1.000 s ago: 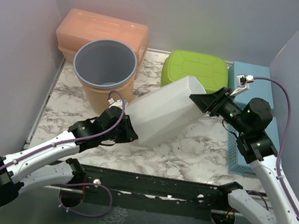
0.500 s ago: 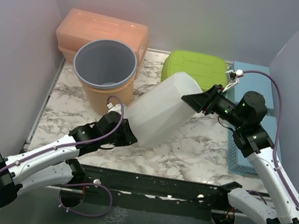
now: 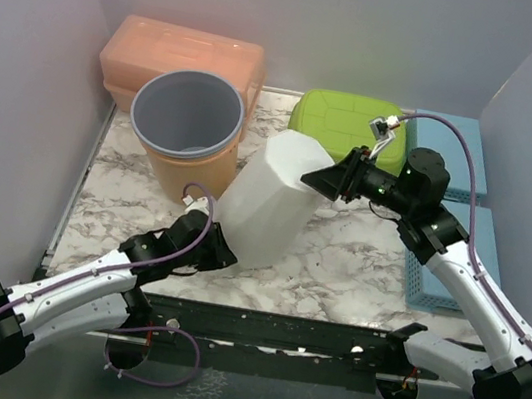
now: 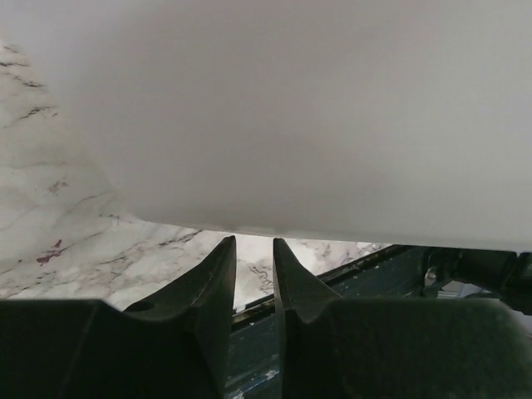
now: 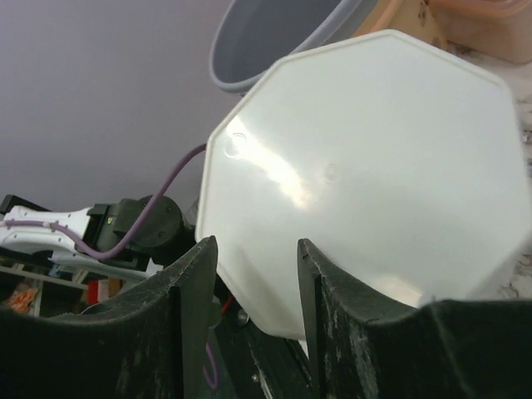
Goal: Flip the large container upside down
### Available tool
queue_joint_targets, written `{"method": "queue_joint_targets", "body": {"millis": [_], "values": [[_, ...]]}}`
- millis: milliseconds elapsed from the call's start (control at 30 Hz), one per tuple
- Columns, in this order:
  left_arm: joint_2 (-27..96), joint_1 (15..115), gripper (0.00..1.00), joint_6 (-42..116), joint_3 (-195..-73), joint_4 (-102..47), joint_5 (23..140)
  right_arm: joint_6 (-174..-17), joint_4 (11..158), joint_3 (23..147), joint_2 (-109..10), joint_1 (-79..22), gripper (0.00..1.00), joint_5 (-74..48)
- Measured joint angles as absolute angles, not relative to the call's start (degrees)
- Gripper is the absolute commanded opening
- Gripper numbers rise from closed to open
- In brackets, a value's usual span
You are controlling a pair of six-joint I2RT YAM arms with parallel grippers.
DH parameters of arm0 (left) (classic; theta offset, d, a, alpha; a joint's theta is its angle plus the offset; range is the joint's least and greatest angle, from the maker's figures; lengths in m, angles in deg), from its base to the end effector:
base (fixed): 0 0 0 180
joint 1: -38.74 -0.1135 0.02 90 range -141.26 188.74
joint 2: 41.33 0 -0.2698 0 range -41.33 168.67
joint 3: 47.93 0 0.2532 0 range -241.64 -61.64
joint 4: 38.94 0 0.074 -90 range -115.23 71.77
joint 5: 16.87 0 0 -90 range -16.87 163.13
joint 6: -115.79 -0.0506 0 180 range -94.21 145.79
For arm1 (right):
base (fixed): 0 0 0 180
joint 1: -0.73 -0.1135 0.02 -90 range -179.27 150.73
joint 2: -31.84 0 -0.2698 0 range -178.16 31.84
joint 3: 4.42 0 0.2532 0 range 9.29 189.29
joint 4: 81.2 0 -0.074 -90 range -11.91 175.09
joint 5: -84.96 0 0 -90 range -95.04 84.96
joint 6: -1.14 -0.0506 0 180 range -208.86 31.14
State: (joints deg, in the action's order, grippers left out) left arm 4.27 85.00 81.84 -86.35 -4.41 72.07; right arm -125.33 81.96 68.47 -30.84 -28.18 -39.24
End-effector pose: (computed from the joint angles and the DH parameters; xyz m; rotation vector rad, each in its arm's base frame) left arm 0.1220 -0.1261 0.1917 -0.2208 2.4578 -0.8472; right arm 0.2142 0.1508 0.3847 -0.3717 1.8206 1.3259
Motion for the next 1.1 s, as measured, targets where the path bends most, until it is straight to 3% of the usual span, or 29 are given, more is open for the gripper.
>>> {"method": "queue_joint_targets", "body": {"millis": [400,600,733,967,1100], "values": [[-0.39,85.26,0.30,83.89,-83.73,-7.41,71.69,-121.89,73.47,72.78,-37.55,-33.42,0.52,-39.37],[-3.90,85.33,0.64,84.00,-83.82,-4.59,70.91,-117.57,66.68,81.26,-40.21,-36.39,0.66,-35.30],[-5.50,85.33,0.73,83.81,-86.77,1.25,68.44,-111.75,59.20,91.18,-44.04,-41.86,0.74,-27.94],[-5.96,85.33,0.83,83.94,-94.94,12.46,61.51,-105.50,50.66,99.99,-49.77,-51.10,0.81,-9.91],[-5.78,85.35,0.85,86.87,-101.56,21.95,52.20,-103.34,47.90,103.75,-53.59,-54.82,0.93,-2.65]]}}
